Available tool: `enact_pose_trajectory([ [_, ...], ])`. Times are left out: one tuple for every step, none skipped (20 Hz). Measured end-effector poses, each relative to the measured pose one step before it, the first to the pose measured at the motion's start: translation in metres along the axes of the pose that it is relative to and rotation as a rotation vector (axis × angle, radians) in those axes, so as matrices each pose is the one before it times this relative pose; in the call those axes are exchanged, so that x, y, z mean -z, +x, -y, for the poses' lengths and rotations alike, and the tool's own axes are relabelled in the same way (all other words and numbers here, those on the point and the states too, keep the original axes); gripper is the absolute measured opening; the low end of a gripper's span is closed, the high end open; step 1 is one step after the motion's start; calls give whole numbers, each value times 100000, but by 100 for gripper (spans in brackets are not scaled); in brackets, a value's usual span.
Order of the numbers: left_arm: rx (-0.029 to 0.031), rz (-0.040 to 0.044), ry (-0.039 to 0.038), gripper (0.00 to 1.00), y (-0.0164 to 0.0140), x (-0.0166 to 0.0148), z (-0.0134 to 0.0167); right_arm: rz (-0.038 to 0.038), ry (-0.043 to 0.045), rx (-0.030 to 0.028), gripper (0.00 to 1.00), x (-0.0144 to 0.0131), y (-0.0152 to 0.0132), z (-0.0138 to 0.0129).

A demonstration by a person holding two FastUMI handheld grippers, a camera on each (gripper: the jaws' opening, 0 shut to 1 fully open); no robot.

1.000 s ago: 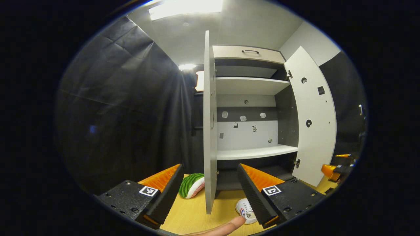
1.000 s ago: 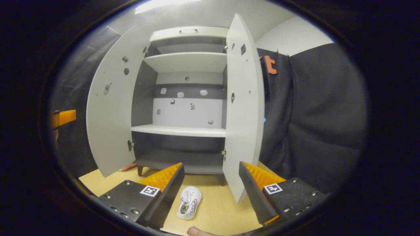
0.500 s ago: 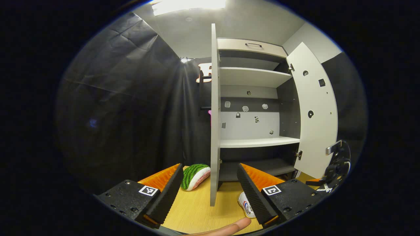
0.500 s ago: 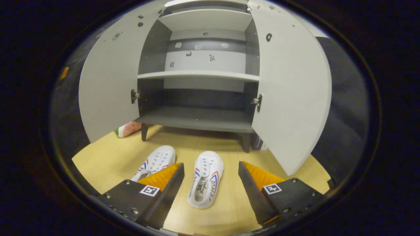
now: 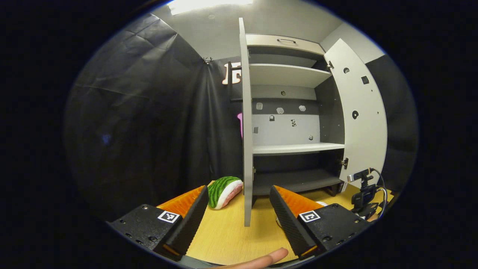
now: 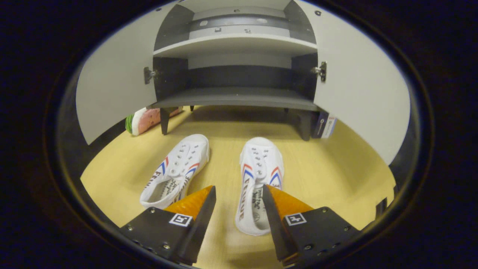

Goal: Grab one shoe with the right hand and put it into the shoe cabinet, grab the other shoe with the left hand and put it into the shoe cabinet; then close the right door with the right hand and the left door with the left hand.

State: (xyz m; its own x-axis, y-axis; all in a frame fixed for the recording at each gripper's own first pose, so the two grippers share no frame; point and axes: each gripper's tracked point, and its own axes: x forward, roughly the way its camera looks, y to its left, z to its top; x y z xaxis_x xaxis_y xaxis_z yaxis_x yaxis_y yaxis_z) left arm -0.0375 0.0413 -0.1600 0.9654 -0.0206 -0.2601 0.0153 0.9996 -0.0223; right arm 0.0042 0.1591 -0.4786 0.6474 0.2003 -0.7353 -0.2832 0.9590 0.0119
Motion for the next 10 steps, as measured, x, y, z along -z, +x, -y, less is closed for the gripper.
enact_pose_trajectory([
  [717, 695, 67, 100, -108, -31, 32, 1205, 2660, -1291, 76, -644, 914, -54],
  [740, 842, 233, 100, -17, -164, 134, -564, 2061, 33, 76, 229, 1442, 286],
  [766, 420, 103, 100, -43, 103, 72, -1350, 2576, 5027, 52, 763, 2438, 1485],
  [683, 85, -90, 100, 5, 20, 103, 3770, 4191, -1733, 29, -1519, 51, 58],
  [514, -36, -313, 100, -20, 94, 27, -265, 600, -2446, 5, -214, 616, -78],
  [605, 279, -324, 100, 70, 19, 122, 2289, 1489, -1441, 9, -244, -227, -138],
  [814, -419, 157, 100, -77, 183, 64, 2781, 1104, -1198, 0, -277, -217, -227],
  [946, -158, 683, 100, -92, 89, 194, 3009, -1612, -520, 1, -316, 137, 235],
  [1130, 174, 1070, 100, 48, 36, 317, 3924, -894, -528, 1, -587, -206, 166],
  [700, 77, 900, 100, 54, -118, 400, 4472, 350, -759, 1, -722, -608, -69],
])
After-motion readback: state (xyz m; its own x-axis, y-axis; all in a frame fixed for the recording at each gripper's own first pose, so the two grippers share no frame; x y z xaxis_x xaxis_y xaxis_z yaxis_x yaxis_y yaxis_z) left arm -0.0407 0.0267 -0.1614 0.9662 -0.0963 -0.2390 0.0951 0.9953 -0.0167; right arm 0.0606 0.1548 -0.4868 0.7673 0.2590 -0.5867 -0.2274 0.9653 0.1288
